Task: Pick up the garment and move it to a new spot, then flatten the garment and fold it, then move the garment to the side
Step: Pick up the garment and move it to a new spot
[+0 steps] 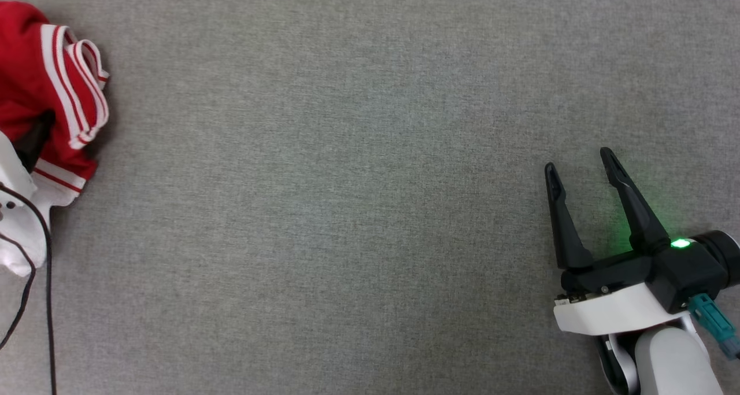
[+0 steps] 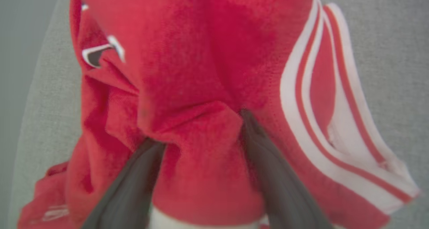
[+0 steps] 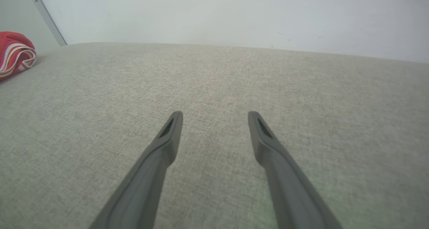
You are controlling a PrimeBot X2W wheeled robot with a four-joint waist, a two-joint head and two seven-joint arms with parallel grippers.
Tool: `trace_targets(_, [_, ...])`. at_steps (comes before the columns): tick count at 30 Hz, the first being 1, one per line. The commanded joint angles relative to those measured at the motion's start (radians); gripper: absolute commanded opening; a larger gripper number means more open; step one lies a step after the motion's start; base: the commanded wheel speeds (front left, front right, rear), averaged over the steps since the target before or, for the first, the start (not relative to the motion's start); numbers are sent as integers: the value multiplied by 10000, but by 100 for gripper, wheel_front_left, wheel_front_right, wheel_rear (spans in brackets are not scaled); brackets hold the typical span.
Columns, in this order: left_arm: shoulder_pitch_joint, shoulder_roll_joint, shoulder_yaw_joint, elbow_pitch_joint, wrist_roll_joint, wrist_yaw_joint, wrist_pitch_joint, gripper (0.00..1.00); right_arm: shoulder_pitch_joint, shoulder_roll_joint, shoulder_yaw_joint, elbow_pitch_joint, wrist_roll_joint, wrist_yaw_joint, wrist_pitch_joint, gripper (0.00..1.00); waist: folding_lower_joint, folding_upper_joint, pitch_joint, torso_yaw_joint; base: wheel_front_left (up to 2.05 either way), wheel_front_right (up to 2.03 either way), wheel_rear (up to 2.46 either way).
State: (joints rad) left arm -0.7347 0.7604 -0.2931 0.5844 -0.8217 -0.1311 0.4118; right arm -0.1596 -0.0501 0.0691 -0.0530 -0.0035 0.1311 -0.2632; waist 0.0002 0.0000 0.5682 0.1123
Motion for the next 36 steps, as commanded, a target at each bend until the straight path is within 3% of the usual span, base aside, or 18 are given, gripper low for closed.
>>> trace_targets(1, [-38,-44,-234,203,-155,13,145,100,-87,-1,-23,-45,-93,-7,-24,100,-2,0,80,-66,0,0,0])
trace_targets(2, [-20,-57,-434,297,-278,13,210,29,-84,-1,-30,-42,-102,-7,-24,100,-2,0,87,-68,0,0,0])
trace_targets(3, [-10,-81,-614,386,-426,13,257,0,-81,-1,-30,-32,-120,-7,-24,100,-2,0,77,-67,0,0,0])
trace_targets(11, [-84,473,-1425,377,-984,12,-2027,0,-4,-1,13,307,-150,-7,-24,100,-2,0,-784,23,0,0,0])
trace_targets(12, [-51,725,-1640,227,-1105,12,-2825,0,86,-1,14,488,-59,-7,-24,100,-2,0,-1302,26,0,0,0])
trace_targets(18, [20,1315,-1961,-420,-1230,11,-3880,0,286,0,36,884,183,-7,-24,100,-2,0,-2519,-100,0,0,0])
trace_targets(26, [-193,1655,-2160,-2001,-1261,22,-3959,0,447,3,-167,1318,664,-7,-24,100,-2,0,-3725,-575,0,0,0])
trace_targets(36, [-196,941,-2890,-3856,-916,504,-3309,0,328,3,-337,1445,1069,-7,-24,100,-2,0,-4128,-1804,0,0,0])
